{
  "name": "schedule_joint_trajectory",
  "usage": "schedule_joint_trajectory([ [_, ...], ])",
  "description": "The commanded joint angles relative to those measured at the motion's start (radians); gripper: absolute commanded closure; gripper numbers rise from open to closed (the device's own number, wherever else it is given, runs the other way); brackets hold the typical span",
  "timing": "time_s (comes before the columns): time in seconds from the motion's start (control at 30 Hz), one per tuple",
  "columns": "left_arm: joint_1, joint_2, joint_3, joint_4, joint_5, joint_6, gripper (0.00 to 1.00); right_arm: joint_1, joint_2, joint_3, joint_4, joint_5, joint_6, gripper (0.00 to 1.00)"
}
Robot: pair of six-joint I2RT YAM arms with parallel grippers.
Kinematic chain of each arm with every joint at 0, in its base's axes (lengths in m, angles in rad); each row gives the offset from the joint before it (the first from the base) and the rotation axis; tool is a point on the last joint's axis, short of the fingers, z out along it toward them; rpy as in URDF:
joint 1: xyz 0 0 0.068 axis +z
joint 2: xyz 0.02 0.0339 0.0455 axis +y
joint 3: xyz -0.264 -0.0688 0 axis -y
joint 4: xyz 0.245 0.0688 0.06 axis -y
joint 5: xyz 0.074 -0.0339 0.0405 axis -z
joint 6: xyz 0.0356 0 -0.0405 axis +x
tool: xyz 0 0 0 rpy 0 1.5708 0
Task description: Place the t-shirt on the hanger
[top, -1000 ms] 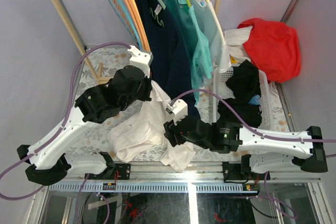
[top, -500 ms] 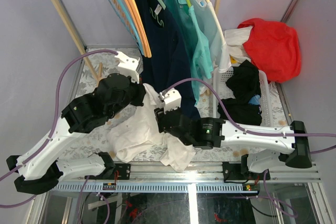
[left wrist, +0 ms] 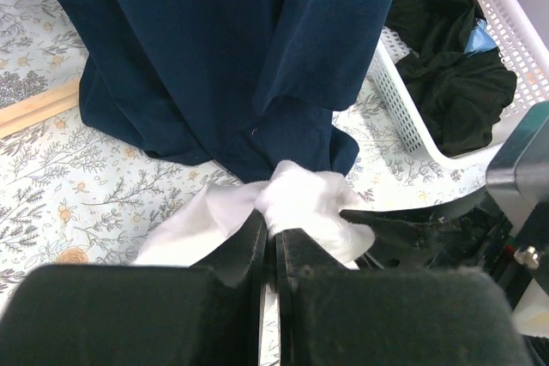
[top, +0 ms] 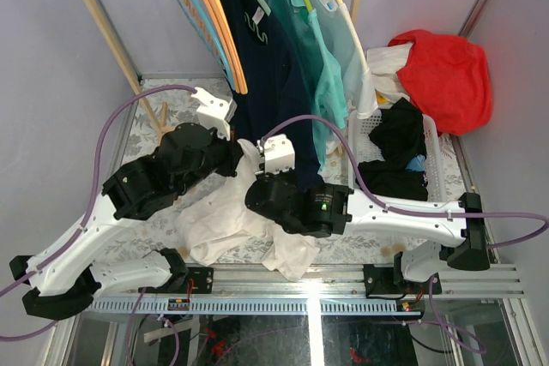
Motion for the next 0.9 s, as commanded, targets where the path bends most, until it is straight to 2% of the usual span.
schedule_joint_trajectory([
  [0.0,0.008,-0.014,-0.008,0.078,0.015,0.027,1.0,0.006,-0.006,0.049,-0.097,0.124,0.079,0.81],
  [0.37,0.009,0.014,0.021,0.064,0.006,0.032,1.0,0.006,-0.151,-0.037,-0.085,0.11,0.073,1.0],
  [0.57,0.01,0.037,0.056,0.037,-0.001,0.04,1.0,-0.018,-0.264,-0.051,-0.057,0.022,-0.07,1.0],
  [0.87,0.009,0.105,0.205,-0.034,-0.018,0.09,1.0,-0.238,-0.395,-0.032,-0.03,-0.657,-0.31,1.0],
])
